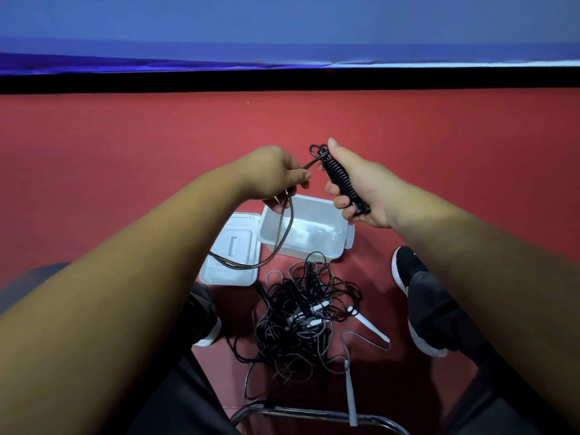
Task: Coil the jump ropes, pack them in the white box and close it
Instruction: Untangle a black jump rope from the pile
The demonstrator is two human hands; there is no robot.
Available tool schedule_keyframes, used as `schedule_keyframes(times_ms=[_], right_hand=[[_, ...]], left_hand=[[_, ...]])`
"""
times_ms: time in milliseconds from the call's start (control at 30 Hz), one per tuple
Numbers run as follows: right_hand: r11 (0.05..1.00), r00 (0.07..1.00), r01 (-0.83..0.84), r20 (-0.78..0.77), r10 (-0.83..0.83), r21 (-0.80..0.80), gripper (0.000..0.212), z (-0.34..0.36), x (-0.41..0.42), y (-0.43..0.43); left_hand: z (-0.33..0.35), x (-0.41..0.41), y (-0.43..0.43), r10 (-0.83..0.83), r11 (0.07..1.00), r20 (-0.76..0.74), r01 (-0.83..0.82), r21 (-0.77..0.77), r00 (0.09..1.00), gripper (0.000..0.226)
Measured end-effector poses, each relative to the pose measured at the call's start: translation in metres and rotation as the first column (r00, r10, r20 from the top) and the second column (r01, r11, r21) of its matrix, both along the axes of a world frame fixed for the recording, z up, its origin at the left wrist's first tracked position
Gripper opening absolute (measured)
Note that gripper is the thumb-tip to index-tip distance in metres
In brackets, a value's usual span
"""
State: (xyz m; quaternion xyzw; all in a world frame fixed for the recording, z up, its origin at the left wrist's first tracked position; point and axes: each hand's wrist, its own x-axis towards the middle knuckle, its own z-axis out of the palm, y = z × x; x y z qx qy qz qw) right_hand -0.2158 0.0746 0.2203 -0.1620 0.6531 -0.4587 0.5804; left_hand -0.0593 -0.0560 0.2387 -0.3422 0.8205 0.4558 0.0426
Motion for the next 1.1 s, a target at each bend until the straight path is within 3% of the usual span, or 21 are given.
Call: schedule_keyframes(times_ms=[100, 333, 500, 633, 867, 1100], right_hand=[[1.000, 1.000, 0.009, 0.010, -0.008, -0.023, 0.050, 0.001, -0.003, 0.000], [1.000, 1.000, 0.017, -0.024, -0.018, -0.025, 0.045, 0.002, -0.011, -0.002], [0.999, 0.998, 0.048, -0.047, -0.048, -0.014, 0.044, 0.001, -0.015, -0.001], [0.999, 0.999, 0.032, -0.025, -0.033, -0.008, 0.044, 0.003, -0.018, 0.000], [0.978, 0.963, -0.202, 0.171, 0.209, -0.059, 0.046, 0.010, -0.016, 0.004], [0.895, 0.841, -0.443, 0.318, 0.438, -0.061, 0.057, 0.014, -0.004, 0.012]], left_hand=[[-0.003, 0.004, -0.006, 0.049, 0.985, -0.101, -0.031, 0.171, 0.994, 0.032], [0.002, 0.009, -0.018, 0.058, 0.969, -0.319, 0.024, 0.245, 0.946, 0.013], [0.004, 0.004, -0.014, 0.160, 0.905, -0.363, 0.010, 0.425, 0.918, 0.038], [-0.001, 0.007, -0.015, -0.006, 0.965, -0.242, 0.069, 0.254, 0.970, 0.027], [-0.007, 0.008, -0.018, -0.119, 0.983, -0.014, 0.116, -0.140, 0.993, 0.012], [-0.002, 0.009, -0.013, -0.127, 0.978, -0.005, 0.124, -0.165, 0.992, 0.019]])
